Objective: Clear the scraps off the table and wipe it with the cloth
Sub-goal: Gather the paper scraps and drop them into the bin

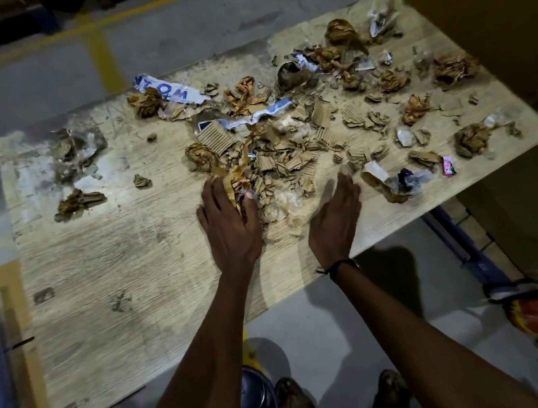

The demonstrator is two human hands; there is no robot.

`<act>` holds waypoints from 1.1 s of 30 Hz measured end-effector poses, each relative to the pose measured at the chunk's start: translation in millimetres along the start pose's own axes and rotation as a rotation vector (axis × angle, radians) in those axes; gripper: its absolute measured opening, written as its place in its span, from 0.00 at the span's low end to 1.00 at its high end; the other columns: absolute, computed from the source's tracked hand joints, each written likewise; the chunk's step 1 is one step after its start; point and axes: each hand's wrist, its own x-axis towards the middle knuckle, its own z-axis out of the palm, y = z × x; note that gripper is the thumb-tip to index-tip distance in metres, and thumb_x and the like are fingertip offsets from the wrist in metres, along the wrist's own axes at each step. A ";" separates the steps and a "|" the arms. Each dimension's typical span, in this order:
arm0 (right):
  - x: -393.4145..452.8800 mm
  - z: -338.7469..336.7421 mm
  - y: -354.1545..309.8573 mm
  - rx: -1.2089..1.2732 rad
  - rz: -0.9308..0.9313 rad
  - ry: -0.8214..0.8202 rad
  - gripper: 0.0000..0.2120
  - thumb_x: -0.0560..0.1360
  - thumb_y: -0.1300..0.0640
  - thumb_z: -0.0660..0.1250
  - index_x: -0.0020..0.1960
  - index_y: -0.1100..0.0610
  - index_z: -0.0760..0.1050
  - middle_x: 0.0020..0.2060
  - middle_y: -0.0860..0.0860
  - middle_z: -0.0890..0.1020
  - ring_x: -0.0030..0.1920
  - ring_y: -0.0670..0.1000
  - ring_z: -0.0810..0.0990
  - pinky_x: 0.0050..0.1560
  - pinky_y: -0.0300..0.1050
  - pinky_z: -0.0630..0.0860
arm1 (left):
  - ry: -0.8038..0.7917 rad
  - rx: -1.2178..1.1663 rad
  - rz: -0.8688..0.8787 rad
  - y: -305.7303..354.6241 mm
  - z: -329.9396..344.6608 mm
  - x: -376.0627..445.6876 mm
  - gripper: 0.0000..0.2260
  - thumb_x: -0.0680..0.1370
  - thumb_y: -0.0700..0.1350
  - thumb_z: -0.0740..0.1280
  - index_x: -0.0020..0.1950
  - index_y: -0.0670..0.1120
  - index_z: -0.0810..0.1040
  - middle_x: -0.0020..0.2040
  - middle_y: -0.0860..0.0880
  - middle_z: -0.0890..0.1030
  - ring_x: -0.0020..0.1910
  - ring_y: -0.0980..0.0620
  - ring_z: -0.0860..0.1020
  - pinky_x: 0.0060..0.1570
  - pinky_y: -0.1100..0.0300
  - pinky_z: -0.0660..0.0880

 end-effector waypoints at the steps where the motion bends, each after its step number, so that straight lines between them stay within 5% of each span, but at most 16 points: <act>1: 2.6 3.3 -8.5 0.062 -0.019 -0.027 0.41 0.74 0.74 0.59 0.84 0.60 0.51 0.83 0.60 0.55 0.84 0.61 0.51 0.83 0.55 0.50 | 0.000 0.000 0.000 0.7 -0.2 -0.8 0.29 0.85 0.61 0.54 0.81 0.45 0.63 0.80 0.44 0.66 0.79 0.44 0.64 0.79 0.45 0.56; 4: 4.5 18.3 -42.4 0.231 -0.139 -0.137 0.38 0.77 0.75 0.57 0.84 0.61 0.50 0.84 0.60 0.53 0.84 0.59 0.48 0.83 0.52 0.52 | -0.003 0.011 0.003 0.6 -1.5 -1.4 0.29 0.86 0.61 0.53 0.81 0.45 0.63 0.81 0.43 0.65 0.80 0.45 0.63 0.80 0.47 0.55; 8: 8.2 30.4 -70.2 0.381 0.024 -0.062 0.27 0.86 0.53 0.53 0.83 0.60 0.57 0.83 0.58 0.58 0.84 0.56 0.53 0.82 0.54 0.57 | -0.014 -0.028 -0.026 -2.1 -1.9 -0.7 0.29 0.86 0.61 0.54 0.82 0.45 0.61 0.82 0.43 0.62 0.82 0.45 0.60 0.80 0.49 0.54; 15: -19.0 15.7 -44.3 0.211 0.011 -0.093 0.39 0.82 0.32 0.52 0.84 0.54 0.55 0.83 0.52 0.58 0.83 0.51 0.56 0.80 0.43 0.54 | -0.002 -0.282 -0.074 -10.5 -20.6 7.0 0.28 0.86 0.57 0.57 0.82 0.45 0.62 0.83 0.45 0.59 0.82 0.45 0.60 0.78 0.42 0.64; 20: -15.7 20.9 -48.6 0.033 -0.062 -0.123 0.43 0.79 0.32 0.56 0.84 0.58 0.55 0.83 0.56 0.60 0.82 0.56 0.58 0.82 0.54 0.59 | 0.178 -0.084 -0.099 -61.2 -74.9 72.6 0.27 0.82 0.53 0.61 0.80 0.43 0.66 0.80 0.42 0.66 0.79 0.45 0.64 0.78 0.52 0.60; 23: -13.5 19.6 -49.3 -0.005 -0.073 -0.144 0.43 0.78 0.31 0.57 0.84 0.57 0.56 0.82 0.56 0.60 0.82 0.56 0.58 0.81 0.59 0.60 | 0.247 0.078 -0.177 -110.8 -106.9 119.8 0.27 0.82 0.55 0.63 0.78 0.45 0.69 0.81 0.41 0.65 0.80 0.42 0.62 0.79 0.43 0.58; 26: -11.9 20.8 -51.2 -0.046 -0.092 -0.153 0.45 0.77 0.30 0.57 0.83 0.58 0.56 0.82 0.56 0.60 0.82 0.56 0.58 0.80 0.61 0.60 | 0.162 0.161 -0.310 -153.1 -127.2 149.0 0.28 0.82 0.59 0.63 0.80 0.49 0.67 0.84 0.44 0.59 0.83 0.41 0.56 0.79 0.37 0.50; 33: -11.7 23.3 -51.5 -0.078 -0.092 -0.173 0.45 0.77 0.30 0.57 0.83 0.58 0.56 0.82 0.57 0.61 0.83 0.57 0.57 0.82 0.60 0.56 | 0.005 0.101 -0.147 -137.3 -94.8 148.9 0.29 0.82 0.61 0.55 0.76 0.44 0.73 0.78 0.39 0.70 0.78 0.38 0.66 0.74 0.43 0.63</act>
